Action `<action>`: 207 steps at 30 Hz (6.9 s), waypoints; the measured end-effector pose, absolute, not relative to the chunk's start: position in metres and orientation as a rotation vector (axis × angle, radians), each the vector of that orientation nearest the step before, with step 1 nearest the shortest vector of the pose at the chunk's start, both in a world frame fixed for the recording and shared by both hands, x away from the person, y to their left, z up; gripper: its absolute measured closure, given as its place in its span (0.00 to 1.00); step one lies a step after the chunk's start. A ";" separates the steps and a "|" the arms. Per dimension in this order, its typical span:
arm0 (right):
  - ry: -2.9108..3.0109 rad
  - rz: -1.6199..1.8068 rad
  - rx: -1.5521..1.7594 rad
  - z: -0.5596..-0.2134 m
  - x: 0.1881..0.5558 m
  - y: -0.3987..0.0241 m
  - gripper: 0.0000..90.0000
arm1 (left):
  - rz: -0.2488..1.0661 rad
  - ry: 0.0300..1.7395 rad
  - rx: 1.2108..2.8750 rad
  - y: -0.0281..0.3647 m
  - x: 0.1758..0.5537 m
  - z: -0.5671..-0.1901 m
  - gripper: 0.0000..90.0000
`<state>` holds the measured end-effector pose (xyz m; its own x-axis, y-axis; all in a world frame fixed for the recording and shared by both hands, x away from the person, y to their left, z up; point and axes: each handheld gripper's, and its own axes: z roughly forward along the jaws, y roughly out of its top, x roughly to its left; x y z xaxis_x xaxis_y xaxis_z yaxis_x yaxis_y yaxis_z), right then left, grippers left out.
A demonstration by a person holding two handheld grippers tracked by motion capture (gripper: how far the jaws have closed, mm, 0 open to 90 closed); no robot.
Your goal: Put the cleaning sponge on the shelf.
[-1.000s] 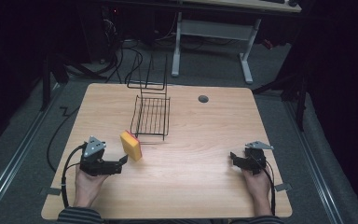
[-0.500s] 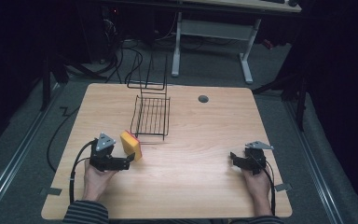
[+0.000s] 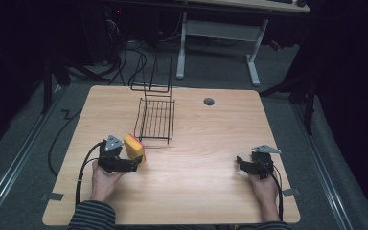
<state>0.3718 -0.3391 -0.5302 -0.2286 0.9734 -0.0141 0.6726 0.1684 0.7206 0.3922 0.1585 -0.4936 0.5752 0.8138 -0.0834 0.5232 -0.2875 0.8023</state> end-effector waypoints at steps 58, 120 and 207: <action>1.972 0.825 1.548 -0.530 0.372 -0.339 0.33 | 0.425 1.003 1.937 0.162 0.387 -0.454 0.27; 1.972 0.828 1.550 -0.530 0.372 -0.339 0.33 | 0.522 0.981 1.967 0.106 0.482 -0.443 0.27; 1.977 0.827 1.538 -0.530 0.372 -0.339 0.33 | 0.412 1.121 1.947 0.115 0.500 -0.461 0.00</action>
